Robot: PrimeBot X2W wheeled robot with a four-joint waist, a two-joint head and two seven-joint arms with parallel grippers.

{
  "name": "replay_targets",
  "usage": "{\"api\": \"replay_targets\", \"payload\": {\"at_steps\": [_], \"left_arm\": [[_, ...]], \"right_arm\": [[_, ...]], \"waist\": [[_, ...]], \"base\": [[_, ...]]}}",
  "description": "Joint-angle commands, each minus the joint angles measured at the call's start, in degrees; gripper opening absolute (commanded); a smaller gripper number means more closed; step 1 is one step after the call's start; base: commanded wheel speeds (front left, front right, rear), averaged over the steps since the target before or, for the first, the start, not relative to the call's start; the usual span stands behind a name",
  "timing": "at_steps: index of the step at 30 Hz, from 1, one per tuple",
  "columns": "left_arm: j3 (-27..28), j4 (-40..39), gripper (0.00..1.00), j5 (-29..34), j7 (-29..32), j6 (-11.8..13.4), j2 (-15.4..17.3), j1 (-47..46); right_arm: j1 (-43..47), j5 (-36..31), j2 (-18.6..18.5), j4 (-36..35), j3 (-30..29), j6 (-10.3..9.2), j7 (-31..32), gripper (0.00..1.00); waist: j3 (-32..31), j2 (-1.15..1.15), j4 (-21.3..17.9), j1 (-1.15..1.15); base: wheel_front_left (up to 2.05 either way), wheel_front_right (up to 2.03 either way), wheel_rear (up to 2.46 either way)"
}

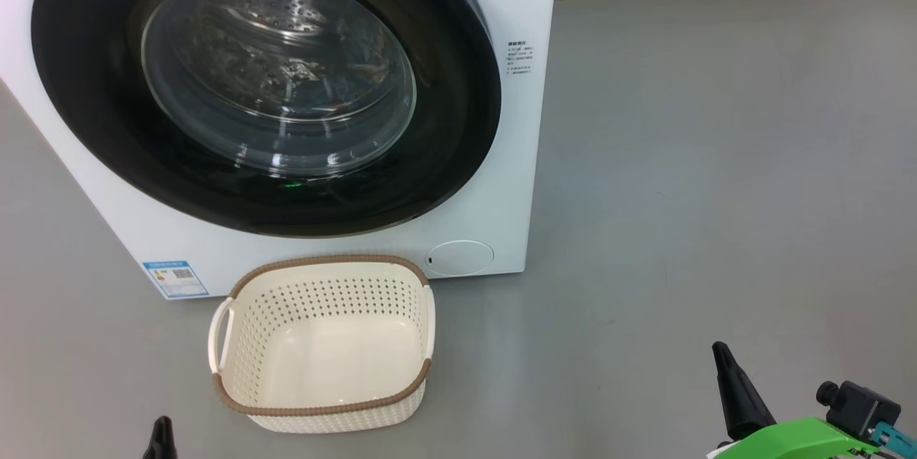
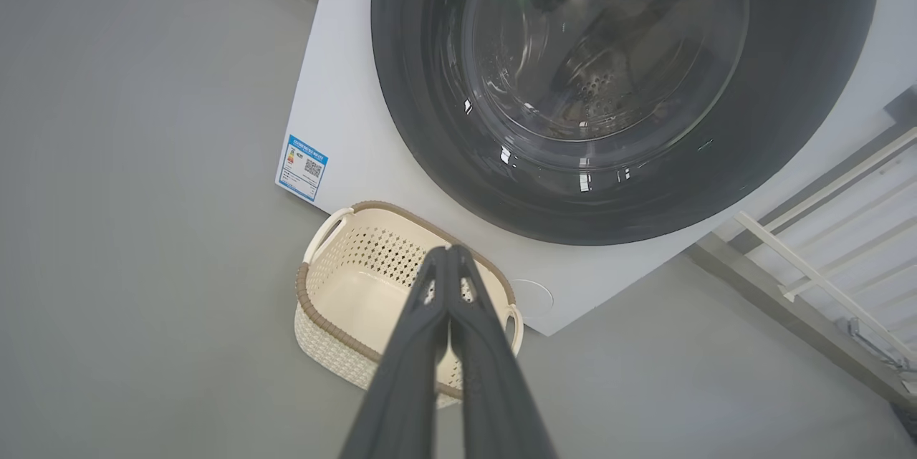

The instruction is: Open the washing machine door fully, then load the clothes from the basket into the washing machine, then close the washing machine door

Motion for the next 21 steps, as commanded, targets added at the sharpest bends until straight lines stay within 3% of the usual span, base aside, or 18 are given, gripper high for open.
{"api": "replay_targets", "payload": {"at_steps": [1, 21], "left_arm": [[0.6, -1.0, 0.0, -1.7, 0.3, -0.3, 1.1, -2.9], [0.3, -0.1, 0.0, -14.0, 3.5, -0.4, 1.2, -5.2]], "right_arm": [[-2.5, 1.7, -0.2, -1.7, 0.1, -0.12, 0.3, 0.0], [-3.0, 13.5, -0.2, -2.2, -0.9, -0.18, 3.5, 0.0]], "waist": [[0.0, 0.0, 0.0, -0.01], [0.3, 0.0, 0.0, -0.01]], "base": [[0.0, 0.0, 0.0], [0.0, 0.0, 0.0]]}}
